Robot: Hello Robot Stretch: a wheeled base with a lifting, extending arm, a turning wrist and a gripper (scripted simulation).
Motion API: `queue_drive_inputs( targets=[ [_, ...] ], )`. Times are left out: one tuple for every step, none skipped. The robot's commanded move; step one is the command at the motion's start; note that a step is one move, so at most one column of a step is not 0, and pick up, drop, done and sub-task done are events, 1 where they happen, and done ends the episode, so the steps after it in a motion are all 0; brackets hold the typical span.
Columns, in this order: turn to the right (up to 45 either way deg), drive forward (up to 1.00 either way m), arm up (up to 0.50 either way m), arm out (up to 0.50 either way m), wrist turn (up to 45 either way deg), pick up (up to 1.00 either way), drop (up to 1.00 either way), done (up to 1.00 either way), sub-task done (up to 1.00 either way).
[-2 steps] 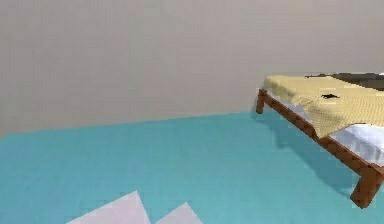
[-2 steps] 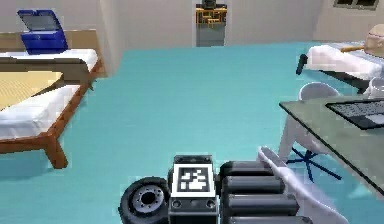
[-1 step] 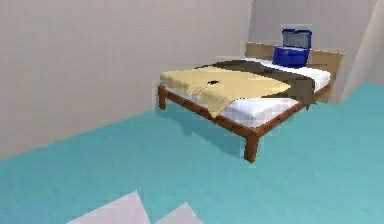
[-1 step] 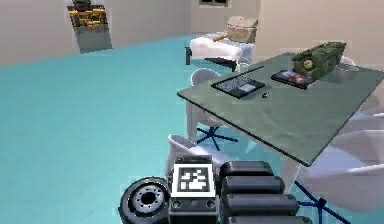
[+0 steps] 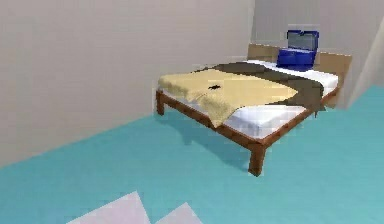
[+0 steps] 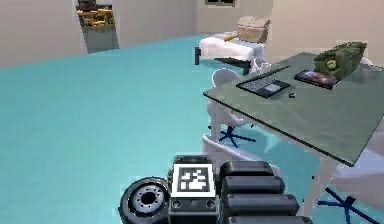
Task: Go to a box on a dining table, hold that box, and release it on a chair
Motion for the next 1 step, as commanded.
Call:
queue_drive_inputs(
  targets=[
    [45.0, 0.00, 0.00, 0.00, 0.0, 0.00, 0.00, 0.00, 0.00]
  ],
)
